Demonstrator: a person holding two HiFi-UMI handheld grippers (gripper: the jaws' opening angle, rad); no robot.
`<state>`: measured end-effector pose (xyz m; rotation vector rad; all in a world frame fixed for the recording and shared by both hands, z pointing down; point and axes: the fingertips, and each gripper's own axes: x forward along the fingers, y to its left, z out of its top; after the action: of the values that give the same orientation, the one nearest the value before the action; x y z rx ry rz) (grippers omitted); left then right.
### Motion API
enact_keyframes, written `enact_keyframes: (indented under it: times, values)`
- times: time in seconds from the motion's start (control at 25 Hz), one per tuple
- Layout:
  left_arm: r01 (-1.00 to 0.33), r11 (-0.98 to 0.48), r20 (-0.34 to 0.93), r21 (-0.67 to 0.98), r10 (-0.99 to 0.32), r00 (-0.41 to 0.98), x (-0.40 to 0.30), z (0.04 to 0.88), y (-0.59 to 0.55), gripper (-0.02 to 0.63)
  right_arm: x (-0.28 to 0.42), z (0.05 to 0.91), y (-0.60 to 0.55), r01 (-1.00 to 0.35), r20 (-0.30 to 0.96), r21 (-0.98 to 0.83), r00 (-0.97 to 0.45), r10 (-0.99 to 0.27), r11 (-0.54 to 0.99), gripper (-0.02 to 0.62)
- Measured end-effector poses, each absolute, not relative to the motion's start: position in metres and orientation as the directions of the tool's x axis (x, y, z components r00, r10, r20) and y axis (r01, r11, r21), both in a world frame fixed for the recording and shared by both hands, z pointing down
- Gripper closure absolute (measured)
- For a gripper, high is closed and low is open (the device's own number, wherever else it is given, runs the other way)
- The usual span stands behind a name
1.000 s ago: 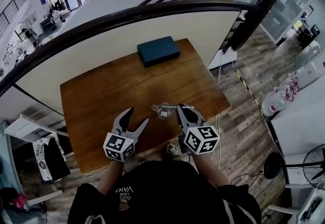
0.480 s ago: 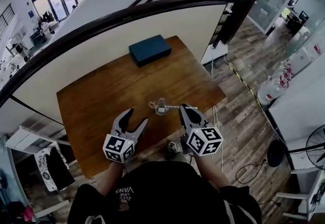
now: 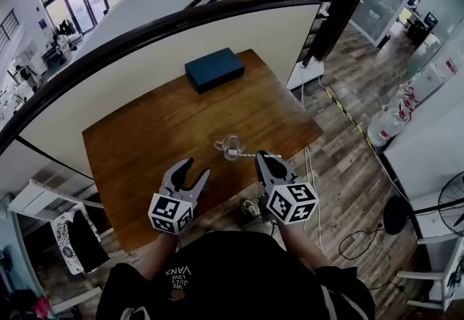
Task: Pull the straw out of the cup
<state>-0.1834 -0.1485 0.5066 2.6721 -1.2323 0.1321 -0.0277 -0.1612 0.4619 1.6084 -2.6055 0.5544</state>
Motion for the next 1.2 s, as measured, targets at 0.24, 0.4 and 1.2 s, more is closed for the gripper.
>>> enact_keyframes:
  times: [0.24, 0.4, 1.2]
  values:
    - [-0.775, -0.621, 0.157, 0.123, -0.758, 0.633, -0.192, 0.510, -0.133, 0.513, -0.038, 0.469, -0.148, -0.862, 0.217, -0.289, -0.482, -0.849, 0.416, 0.561]
    - [-0.789, -0.603, 0.162, 0.120, -0.772, 0.614, -0.201, 0.513, -0.125, 0.560, -0.048, 0.475, -0.140, -0.856, 0.228, -0.294, -0.495, -0.839, 0.425, 0.561]
    - [-0.808, -0.574, 0.183, 0.134, -0.787, 0.589, -0.218, 0.521, -0.108, 0.594, -0.066, 0.490, -0.131, -0.852, 0.267, -0.281, -0.511, -0.817, 0.441, 0.561]
